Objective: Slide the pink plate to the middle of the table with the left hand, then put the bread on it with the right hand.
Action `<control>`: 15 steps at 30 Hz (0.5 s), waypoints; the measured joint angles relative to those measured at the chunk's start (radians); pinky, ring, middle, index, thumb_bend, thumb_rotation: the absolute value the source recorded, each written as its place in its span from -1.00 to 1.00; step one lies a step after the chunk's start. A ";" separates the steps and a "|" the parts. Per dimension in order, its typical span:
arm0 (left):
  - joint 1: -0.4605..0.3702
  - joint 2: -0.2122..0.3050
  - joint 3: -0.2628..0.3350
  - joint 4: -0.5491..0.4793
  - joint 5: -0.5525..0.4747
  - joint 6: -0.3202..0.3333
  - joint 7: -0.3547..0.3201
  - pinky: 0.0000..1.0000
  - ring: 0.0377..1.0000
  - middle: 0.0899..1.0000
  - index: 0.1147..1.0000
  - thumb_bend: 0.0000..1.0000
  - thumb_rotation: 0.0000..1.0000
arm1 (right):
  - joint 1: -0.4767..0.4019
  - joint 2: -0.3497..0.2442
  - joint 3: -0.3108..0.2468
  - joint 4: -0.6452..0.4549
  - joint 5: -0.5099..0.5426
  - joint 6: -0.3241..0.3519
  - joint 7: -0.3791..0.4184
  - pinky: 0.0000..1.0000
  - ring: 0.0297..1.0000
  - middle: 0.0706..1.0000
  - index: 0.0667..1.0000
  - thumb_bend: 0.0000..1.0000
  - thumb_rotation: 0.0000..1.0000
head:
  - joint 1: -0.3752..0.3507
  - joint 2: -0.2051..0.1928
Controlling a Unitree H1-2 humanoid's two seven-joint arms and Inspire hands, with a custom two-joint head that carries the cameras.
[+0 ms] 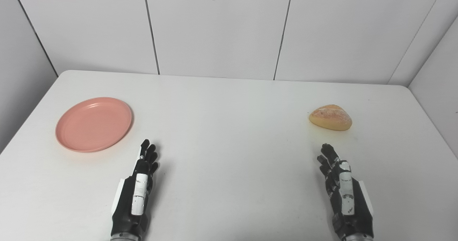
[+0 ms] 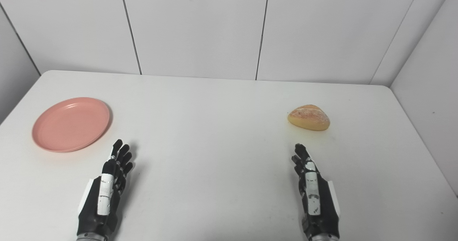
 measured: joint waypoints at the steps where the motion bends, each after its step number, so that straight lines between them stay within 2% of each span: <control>1: 0.000 0.000 0.000 0.000 0.000 0.000 0.000 1.00 1.00 1.00 1.00 0.47 1.00 | 0.000 0.000 0.000 -0.001 0.000 0.001 0.000 1.00 0.88 0.88 0.78 0.65 1.00 | 0.000 0.000; 9: -0.001 -0.007 -0.007 0.032 0.000 -0.006 0.004 1.00 1.00 1.00 1.00 0.47 1.00 | 0.000 -0.008 -0.004 0.008 0.005 0.001 0.002 1.00 0.91 0.90 0.79 0.63 1.00 | 0.069 -0.061; 15: -0.003 -0.012 -0.027 0.086 0.038 -0.084 0.025 1.00 1.00 1.00 1.00 0.48 1.00 | -0.001 -0.035 -0.024 0.042 0.035 -0.012 0.029 1.00 0.93 0.93 0.81 0.66 0.99 | 0.127 -0.104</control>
